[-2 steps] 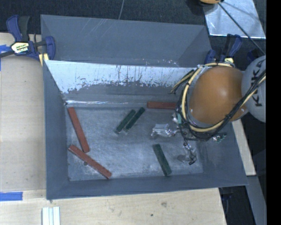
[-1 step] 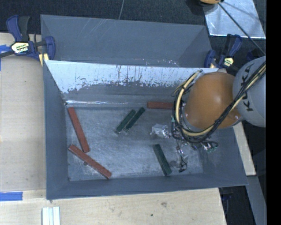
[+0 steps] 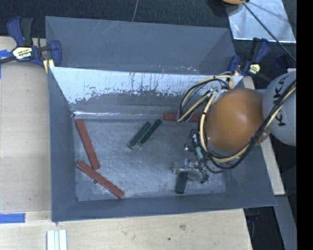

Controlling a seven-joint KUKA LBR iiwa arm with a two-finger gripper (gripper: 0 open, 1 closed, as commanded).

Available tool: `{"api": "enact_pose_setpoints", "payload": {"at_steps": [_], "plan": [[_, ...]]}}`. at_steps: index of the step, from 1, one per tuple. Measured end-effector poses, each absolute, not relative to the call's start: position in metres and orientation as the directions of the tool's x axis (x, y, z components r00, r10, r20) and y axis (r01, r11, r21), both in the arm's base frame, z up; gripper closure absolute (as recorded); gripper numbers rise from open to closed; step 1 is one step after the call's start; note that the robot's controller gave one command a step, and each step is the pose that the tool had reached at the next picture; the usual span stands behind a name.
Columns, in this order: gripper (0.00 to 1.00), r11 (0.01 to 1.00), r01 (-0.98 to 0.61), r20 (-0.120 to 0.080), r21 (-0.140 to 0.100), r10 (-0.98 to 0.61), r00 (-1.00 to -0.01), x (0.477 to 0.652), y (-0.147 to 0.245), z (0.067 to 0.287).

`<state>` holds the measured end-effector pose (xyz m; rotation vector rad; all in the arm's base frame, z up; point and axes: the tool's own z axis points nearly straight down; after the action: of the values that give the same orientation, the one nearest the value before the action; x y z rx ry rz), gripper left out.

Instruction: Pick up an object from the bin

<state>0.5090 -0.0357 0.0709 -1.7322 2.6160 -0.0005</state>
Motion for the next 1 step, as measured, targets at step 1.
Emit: {"api": "enact_pose_setpoints", "payload": {"at_steps": [1], "plan": [[1.0,0.391,-0.92,-0.003,-0.002,-0.92,-0.391,0.5089,-0.0358,0.071]]}}
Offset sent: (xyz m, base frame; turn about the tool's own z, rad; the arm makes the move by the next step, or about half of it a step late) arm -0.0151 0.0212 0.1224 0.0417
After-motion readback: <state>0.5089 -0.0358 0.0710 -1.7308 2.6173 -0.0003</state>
